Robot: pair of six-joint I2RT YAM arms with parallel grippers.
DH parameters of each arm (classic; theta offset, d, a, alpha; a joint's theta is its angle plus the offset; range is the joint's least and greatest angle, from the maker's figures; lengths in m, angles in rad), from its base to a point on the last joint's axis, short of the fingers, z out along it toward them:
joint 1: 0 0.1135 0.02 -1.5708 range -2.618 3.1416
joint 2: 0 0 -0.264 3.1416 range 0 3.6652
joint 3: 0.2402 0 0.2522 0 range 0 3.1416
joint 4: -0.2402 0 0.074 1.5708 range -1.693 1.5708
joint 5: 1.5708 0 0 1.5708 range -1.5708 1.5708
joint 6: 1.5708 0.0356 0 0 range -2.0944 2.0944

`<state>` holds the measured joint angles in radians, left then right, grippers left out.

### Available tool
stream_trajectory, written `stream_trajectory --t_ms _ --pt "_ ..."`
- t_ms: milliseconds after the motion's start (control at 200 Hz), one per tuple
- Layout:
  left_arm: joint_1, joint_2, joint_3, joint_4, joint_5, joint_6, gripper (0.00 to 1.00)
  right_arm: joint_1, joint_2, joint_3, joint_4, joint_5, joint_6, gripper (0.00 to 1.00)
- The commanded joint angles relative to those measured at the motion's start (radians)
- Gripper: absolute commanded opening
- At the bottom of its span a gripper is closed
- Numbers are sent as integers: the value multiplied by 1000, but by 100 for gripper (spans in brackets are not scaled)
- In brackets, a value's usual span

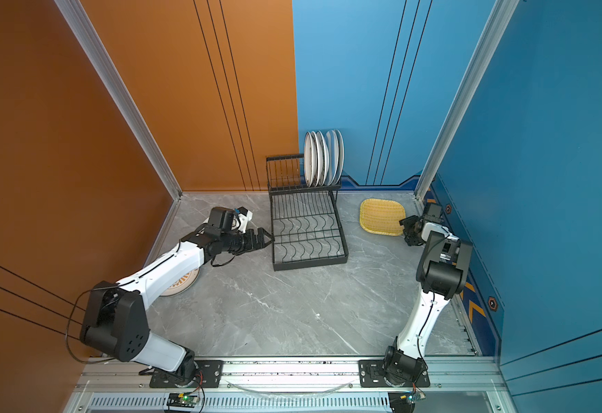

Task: Load plates into a dish rack
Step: Pick up the plate from the top-right of the table.

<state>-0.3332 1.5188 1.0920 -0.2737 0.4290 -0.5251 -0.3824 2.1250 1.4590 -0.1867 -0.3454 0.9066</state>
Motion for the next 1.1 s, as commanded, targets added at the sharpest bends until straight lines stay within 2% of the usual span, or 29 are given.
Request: stream_trajectory --t_ms 0,320,551,731,801,931,1041,1091 --pt "-12 20 -10 33 -15 -13 98 0 38 9 -10 -28 37 66" --pt "-16 39 -7 50 -16 -21 98 9 66 8 -11 -49 67 63" --pt "-17 58 3 69 -15 -30 98 23 95 12 -9 -74 87 55" --pt "-18 64 3 76 -15 -32 98 27 93 6 -3 -69 87 39" --pt "-20 64 0 77 -16 -37 98 26 98 8 -2 -72 86 27" --pt "-21 62 -8 114 -21 -41 98 25 94 2 4 -69 86 9" --pt "-22 58 -11 115 -25 -41 98 25 87 -10 16 -69 87 0" --pt "-24 55 -12 116 -26 -41 98 24 84 -14 24 -70 88 0"
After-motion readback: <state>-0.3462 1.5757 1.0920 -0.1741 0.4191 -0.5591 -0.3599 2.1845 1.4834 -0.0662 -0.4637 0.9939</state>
